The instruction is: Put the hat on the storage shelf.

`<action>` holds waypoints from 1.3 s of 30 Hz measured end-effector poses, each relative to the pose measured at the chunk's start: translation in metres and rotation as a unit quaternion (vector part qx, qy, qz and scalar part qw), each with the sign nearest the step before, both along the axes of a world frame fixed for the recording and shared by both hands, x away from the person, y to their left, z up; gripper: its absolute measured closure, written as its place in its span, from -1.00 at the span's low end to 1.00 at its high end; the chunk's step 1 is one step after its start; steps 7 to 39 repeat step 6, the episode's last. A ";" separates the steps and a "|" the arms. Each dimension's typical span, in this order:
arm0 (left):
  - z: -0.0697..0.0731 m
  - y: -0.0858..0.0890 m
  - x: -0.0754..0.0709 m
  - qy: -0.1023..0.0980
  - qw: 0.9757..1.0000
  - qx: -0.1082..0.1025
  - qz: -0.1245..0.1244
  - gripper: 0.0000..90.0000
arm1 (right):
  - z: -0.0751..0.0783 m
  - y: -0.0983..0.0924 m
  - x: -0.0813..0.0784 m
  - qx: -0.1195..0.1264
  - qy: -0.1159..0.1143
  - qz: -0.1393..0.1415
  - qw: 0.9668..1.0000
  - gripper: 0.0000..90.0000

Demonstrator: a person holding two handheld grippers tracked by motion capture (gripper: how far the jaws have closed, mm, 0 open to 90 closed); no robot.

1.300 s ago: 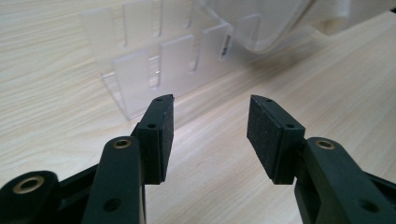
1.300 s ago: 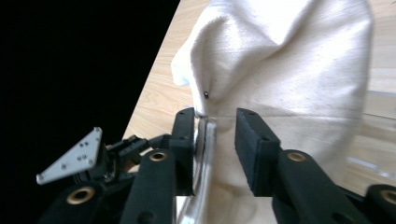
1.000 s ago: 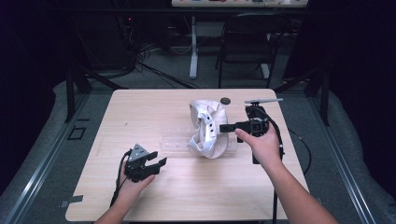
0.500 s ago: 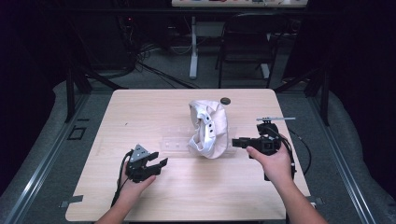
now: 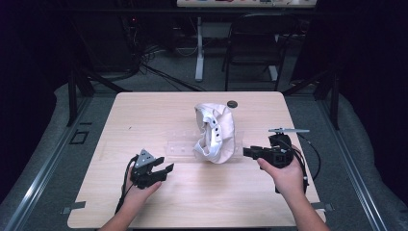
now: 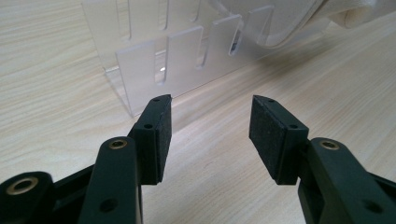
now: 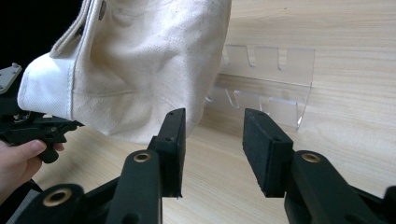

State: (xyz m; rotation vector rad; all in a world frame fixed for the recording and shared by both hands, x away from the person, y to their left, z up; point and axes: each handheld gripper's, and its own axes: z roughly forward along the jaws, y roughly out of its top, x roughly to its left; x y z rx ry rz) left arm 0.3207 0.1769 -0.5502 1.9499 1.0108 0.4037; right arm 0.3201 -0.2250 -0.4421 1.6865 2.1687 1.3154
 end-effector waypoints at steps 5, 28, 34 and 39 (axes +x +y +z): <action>0.000 -0.006 -0.001 -0.002 1.000 0.002 -0.010 0.10 | -0.005 0.001 -0.006 -0.011 -0.015 -0.003 1.000 0.27; 0.000 -0.007 -0.002 0.000 1.000 0.002 -0.011 0.10 | -0.007 0.001 -0.007 -0.014 -0.023 -0.007 1.000 0.27; 0.000 -0.007 -0.002 0.000 1.000 0.002 -0.011 0.10 | -0.007 0.001 -0.007 -0.014 -0.023 -0.007 1.000 0.27; 0.000 -0.007 -0.002 0.000 1.000 0.002 -0.011 0.10 | -0.007 0.001 -0.007 -0.014 -0.023 -0.007 1.000 0.27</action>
